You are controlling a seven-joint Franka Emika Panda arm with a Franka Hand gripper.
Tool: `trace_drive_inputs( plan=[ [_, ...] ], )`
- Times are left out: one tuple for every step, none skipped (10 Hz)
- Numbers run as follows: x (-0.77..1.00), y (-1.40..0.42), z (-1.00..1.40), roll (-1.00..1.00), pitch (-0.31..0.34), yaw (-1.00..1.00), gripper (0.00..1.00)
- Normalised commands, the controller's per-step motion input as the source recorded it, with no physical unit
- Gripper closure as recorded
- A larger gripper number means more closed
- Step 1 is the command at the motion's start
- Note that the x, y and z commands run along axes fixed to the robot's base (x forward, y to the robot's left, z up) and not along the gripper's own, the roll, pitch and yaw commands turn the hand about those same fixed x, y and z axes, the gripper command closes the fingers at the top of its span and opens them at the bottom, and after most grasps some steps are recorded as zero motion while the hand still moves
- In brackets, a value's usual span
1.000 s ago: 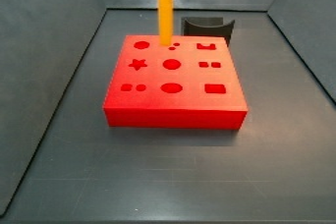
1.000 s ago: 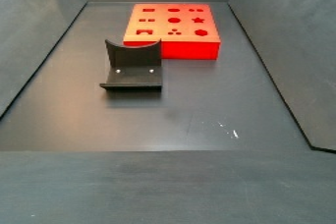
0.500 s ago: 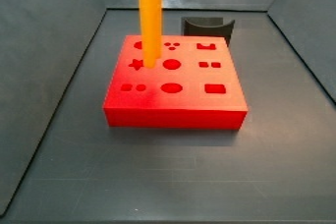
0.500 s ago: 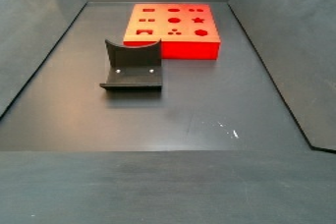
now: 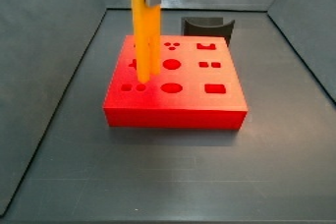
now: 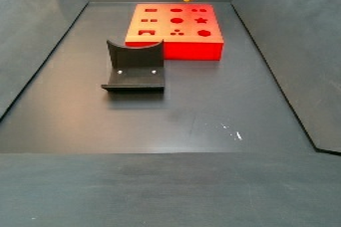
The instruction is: Insert the square-circle object.
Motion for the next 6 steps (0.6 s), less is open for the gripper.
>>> trace_drive_inputs(
  plan=[
    [-0.01, -0.05, -0.11, -0.21, -0.23, -0.92, 1.0],
    [0.0, -0.04, -0.09, -0.2, -0.201, -0.94, 1.0],
    [0.0, -0.01, 0.0, -0.14, -0.127, -0.99, 1.0],
    [0.0, 0.0, 0.0, -0.1, -0.097, -1.0, 1.0],
    [0.0, 0.0, 0.0, -0.1, -0.097, -1.0, 1.0],
    [0.0, 0.0, 0.0, -0.09, -0.094, -1.0, 1.0]
  ],
)
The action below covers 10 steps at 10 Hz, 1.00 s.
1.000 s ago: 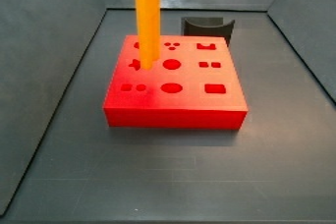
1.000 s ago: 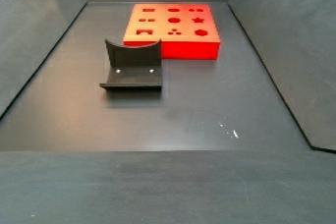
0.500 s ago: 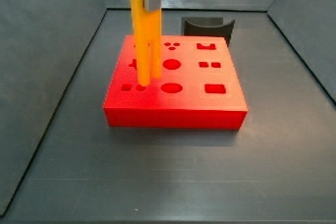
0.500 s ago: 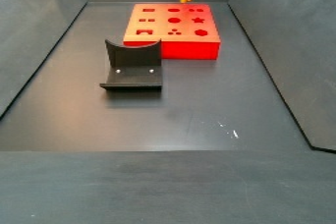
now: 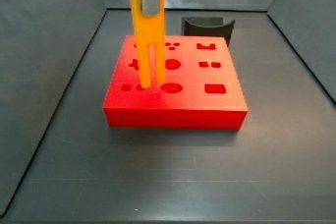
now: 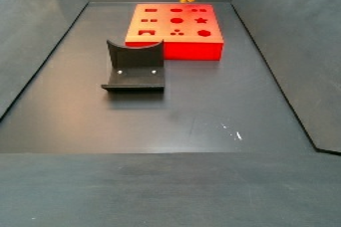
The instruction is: Insert the square-circle object.
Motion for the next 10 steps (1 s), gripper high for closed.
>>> trace_drive_inputs(
  plan=[
    [0.0, 0.0, 0.01, -0.07, -0.087, -1.0, 1.0],
    [-0.02, 0.0, 0.0, -0.01, -0.06, -1.0, 1.0],
    [-0.05, 0.0, 0.0, 0.0, -0.053, -1.0, 1.0],
    [-0.05, 0.0, 0.0, 0.0, -0.053, -1.0, 1.0],
    [-0.05, 0.0, 0.0, 0.0, -0.051, -1.0, 1.0],
    [-0.09, 0.0, 0.0, -0.01, -0.043, -0.99, 1.0],
    [-0.57, 0.28, 0.0, -0.09, -0.091, -0.46, 1.0],
    [-0.41, 0.58, -0.08, -0.11, -0.163, -0.2, 1.0],
    [-0.29, 0.24, -0.06, -0.08, -0.139, 0.0, 1.0],
    [-0.13, -0.08, -0.02, 0.0, -0.119, 0.12, 1.0]
  ],
)
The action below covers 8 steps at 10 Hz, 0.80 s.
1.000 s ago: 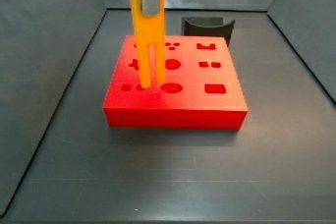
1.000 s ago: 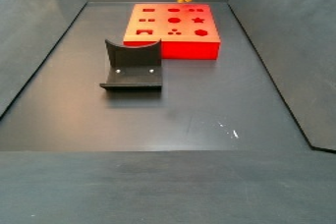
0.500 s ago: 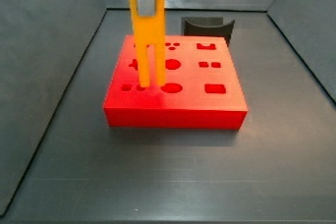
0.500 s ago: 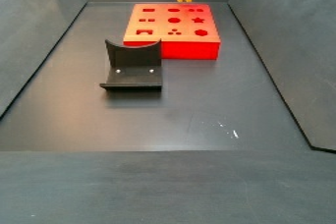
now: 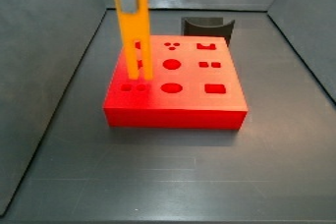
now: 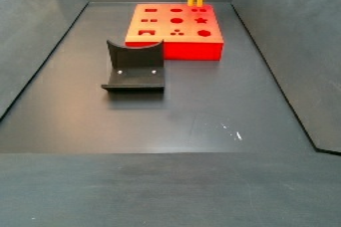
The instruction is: Insert the square-circle object.
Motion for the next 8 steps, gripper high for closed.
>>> trace_drive_inputs(
  plan=[
    [-0.07, -0.01, -0.13, 0.0, -0.12, 0.14, 1.0],
    [0.0, 0.0, -0.19, 0.0, -0.107, 0.2, 1.0],
    [0.0, 0.0, -0.27, 0.0, -0.097, 0.32, 1.0],
    [0.0, -0.02, -0.17, 0.0, -0.063, 0.52, 1.0],
    [0.0, -0.03, -0.06, 0.0, -0.063, 0.5, 1.0],
    [-0.11, 0.0, -0.02, 0.0, -0.071, 0.29, 1.0],
    [-0.2, 0.0, 0.0, 0.0, -0.074, 0.24, 1.0],
    [-0.25, -0.01, 0.0, -0.02, -0.087, 0.21, 1.0]
  ],
)
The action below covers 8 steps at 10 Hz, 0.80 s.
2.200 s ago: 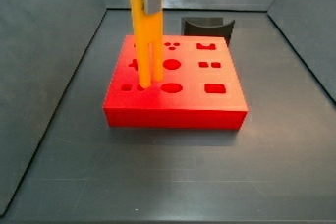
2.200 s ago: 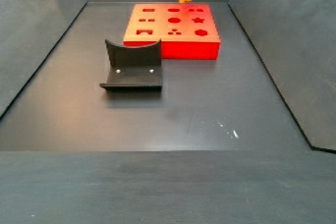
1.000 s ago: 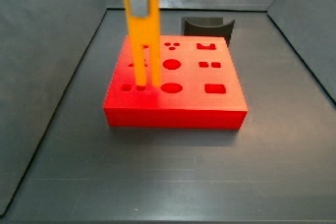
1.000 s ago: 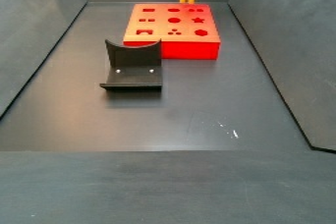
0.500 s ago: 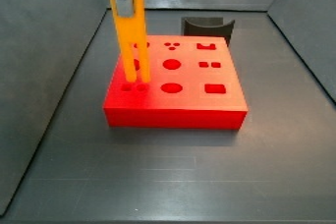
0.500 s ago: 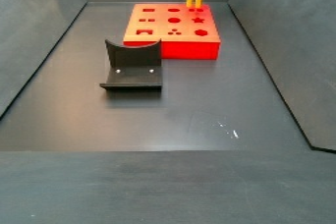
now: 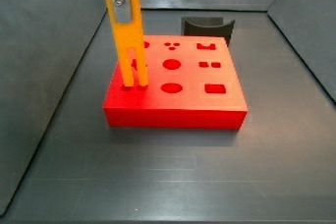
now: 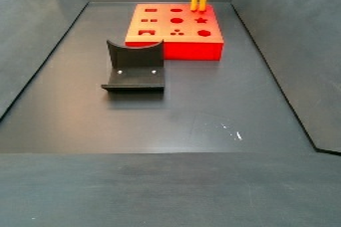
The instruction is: Insert the square-circle object.
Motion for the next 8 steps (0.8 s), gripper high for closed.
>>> trace_drive_inputs(
  plan=[
    [-0.29, 0.0, 0.0, -0.03, -0.1, 0.12, 1.0],
    [-0.21, -0.03, -0.01, -0.02, -0.081, 0.0, 1.0],
    [0.0, -0.12, -0.05, -0.04, -0.074, -0.1, 1.0],
    [0.2, -0.1, -0.11, -0.09, -0.107, -0.31, 1.0],
    [0.22, 0.0, -0.15, -0.16, -0.144, -0.41, 1.0],
    [0.0, 0.08, -0.14, -0.15, -0.129, -0.35, 1.0],
    [-0.17, 0.22, -0.13, -0.09, -0.093, -0.29, 1.0],
    [-0.17, 0.15, -0.1, -0.08, -0.084, -0.24, 1.0]
  ],
)
